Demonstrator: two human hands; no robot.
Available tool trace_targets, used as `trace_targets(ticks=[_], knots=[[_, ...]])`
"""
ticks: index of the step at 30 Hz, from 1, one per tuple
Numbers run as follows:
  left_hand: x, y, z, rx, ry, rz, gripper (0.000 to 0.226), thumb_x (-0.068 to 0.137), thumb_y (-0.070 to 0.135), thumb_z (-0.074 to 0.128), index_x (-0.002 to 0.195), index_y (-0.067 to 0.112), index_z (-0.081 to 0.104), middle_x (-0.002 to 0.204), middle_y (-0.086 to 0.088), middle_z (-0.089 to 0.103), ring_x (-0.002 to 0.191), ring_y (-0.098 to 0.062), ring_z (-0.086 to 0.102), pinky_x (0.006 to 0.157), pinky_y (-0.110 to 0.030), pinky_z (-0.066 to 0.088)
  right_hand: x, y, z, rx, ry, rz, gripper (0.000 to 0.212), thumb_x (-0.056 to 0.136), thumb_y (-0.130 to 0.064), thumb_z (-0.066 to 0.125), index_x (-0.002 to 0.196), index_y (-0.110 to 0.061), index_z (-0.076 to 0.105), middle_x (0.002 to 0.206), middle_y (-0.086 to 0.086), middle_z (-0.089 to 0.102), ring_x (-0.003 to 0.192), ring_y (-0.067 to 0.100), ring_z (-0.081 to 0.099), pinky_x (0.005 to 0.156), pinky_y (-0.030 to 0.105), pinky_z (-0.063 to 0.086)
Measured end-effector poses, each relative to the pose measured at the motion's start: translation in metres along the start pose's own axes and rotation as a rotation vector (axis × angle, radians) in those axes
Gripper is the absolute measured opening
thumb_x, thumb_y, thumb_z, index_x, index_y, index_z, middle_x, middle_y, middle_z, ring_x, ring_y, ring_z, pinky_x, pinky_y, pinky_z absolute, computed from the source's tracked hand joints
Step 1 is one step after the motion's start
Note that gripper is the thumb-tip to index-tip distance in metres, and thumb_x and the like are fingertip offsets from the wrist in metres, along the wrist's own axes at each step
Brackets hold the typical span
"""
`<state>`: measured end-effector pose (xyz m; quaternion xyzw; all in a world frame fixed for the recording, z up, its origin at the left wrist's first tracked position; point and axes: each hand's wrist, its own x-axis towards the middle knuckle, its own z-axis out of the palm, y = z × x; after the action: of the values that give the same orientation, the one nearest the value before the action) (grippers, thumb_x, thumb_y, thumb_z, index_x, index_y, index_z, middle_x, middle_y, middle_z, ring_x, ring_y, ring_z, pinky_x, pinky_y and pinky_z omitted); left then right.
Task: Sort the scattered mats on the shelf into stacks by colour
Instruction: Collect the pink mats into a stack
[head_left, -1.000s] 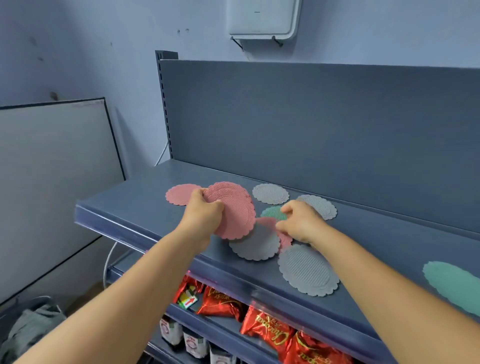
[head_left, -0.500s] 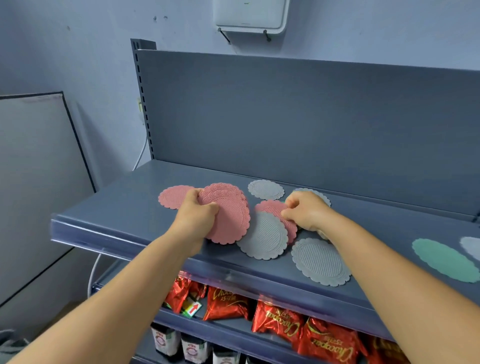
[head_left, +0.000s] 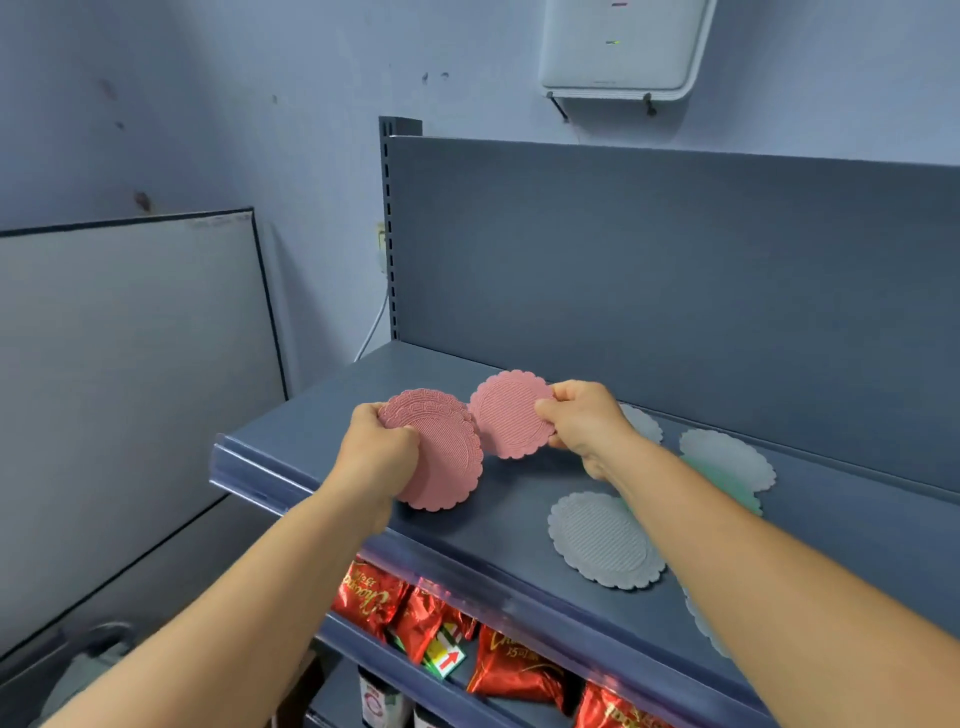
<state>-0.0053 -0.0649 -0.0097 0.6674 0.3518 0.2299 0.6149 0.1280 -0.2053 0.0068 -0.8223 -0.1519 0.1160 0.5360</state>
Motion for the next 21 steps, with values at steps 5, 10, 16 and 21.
trace_targets(ticks=[5,10,16,21], knots=[[0.013,-0.002,-0.025,0.031,0.084,-0.042,0.028,0.09,0.011,0.047,0.118,0.013,0.045,0.111,-0.011,0.056,0.108,-0.032,0.055,0.09,-0.046,0.049,0.026,-0.004,0.044,-0.044,-0.104,0.062,0.01,0.074,-0.006,0.058,0.077,0.002,0.063,0.079,0.019,0.066,0.069,0.019,0.049,0.069,0.035,0.05],[0.019,0.0,-0.033,0.022,0.108,-0.058,0.029,0.092,0.01,0.046,0.12,0.015,0.044,0.112,-0.012,0.056,0.108,-0.032,0.055,0.09,-0.046,0.05,0.039,-0.013,0.064,-0.366,-0.168,-0.023,0.037,0.067,-0.017,0.071,0.098,0.002,0.067,0.078,0.006,0.059,0.071,0.019,0.05,0.063,0.028,0.042],[0.024,0.003,-0.033,-0.026,0.106,-0.08,0.024,0.092,0.008,0.047,0.114,0.017,0.044,0.11,-0.009,0.057,0.107,-0.031,0.057,0.091,-0.046,0.05,0.045,-0.023,0.072,-0.561,-0.236,-0.014,0.027,0.067,-0.018,0.072,0.065,-0.013,0.045,0.066,0.002,0.044,0.062,0.022,0.04,0.047,0.023,0.03],[0.026,0.007,-0.026,-0.09,0.066,-0.094,0.028,0.093,0.008,0.049,0.121,0.012,0.048,0.116,-0.011,0.058,0.111,-0.032,0.057,0.096,-0.048,0.049,0.052,-0.017,0.065,-0.395,-0.228,-0.014,0.025,0.071,-0.021,0.067,0.089,-0.004,0.068,0.089,0.011,0.07,0.077,0.027,0.061,0.07,0.033,0.053]])
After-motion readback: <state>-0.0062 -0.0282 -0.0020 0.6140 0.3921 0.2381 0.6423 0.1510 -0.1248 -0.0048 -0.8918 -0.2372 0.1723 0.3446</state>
